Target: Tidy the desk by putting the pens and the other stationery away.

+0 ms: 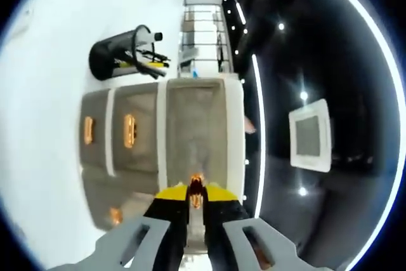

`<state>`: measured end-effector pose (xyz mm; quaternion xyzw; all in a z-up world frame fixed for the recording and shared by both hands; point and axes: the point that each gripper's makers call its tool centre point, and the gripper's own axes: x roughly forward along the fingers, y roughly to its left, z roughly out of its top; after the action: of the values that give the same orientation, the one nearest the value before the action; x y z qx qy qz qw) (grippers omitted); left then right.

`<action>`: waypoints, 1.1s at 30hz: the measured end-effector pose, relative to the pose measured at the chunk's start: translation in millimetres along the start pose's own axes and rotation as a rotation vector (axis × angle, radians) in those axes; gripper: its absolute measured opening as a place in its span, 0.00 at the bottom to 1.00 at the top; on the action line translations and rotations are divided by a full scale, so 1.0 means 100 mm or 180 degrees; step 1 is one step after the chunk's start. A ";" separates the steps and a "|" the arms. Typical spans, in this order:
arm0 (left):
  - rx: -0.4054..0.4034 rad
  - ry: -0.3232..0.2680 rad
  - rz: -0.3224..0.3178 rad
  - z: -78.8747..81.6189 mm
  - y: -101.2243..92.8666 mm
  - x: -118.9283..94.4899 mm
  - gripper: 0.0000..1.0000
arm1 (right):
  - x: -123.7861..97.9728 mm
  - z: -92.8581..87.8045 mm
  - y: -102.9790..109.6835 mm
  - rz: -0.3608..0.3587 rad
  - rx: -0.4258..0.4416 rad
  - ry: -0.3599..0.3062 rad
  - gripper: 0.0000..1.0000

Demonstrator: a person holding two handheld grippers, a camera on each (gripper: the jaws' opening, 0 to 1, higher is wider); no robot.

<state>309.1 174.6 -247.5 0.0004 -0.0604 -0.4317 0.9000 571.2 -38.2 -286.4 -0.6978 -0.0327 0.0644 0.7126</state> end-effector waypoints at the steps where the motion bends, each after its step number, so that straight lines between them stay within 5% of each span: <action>1: 0.0000 0.0000 0.0000 0.00 0.00 0.00 0.60 | -0.01 0.00 0.00 0.0000 -0.0001 0.0001 0.06; 33: 0.0003 0.0013 0.0000 -0.01 -0.03 0.01 0.60 | -0.50 0.06 -0.01 0.0034 0.0036 -0.0041 0.06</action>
<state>307.0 172.0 -248.8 0.0017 -0.0587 -0.4317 0.9001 521.4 -38.6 -283.4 -0.6935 -0.0331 0.0729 0.7160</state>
